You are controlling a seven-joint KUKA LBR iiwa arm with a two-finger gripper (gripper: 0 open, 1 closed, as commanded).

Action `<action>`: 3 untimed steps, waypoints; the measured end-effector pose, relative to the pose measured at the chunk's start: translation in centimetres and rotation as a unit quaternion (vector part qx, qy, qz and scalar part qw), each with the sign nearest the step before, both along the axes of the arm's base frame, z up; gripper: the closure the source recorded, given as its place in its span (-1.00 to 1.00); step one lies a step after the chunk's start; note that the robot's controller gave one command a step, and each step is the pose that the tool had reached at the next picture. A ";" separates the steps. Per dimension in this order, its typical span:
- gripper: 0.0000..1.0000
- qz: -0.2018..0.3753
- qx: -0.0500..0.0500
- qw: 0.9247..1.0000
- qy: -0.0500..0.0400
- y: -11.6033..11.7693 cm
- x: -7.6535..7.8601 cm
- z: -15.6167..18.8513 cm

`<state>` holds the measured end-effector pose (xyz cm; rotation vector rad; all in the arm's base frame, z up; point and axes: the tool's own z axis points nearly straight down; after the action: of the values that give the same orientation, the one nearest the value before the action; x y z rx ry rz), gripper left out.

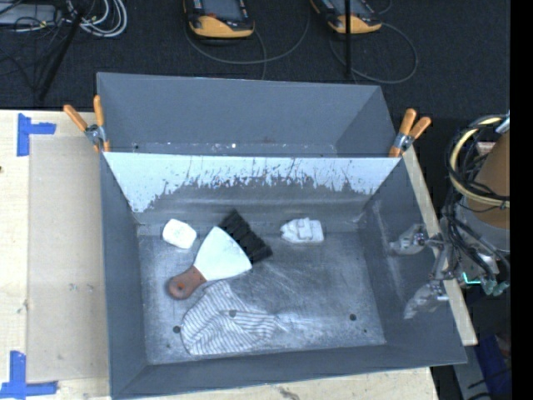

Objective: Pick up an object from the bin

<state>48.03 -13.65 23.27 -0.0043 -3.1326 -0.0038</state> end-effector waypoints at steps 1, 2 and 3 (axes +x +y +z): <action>-1.00 0.002 -0.001 1.000 -0.004 0.1 0.2 0.4; -1.00 0.020 -0.002 1.000 -0.007 0.7 0.2 -4.7; -1.00 0.082 0.000 0.997 -0.004 0.7 0.5 -9.4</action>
Offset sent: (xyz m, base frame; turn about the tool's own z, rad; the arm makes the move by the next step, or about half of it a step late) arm -0.0015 0.0162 -0.1246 -0.1000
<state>48.50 -12.99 13.86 0.2521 -3.1307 -0.0016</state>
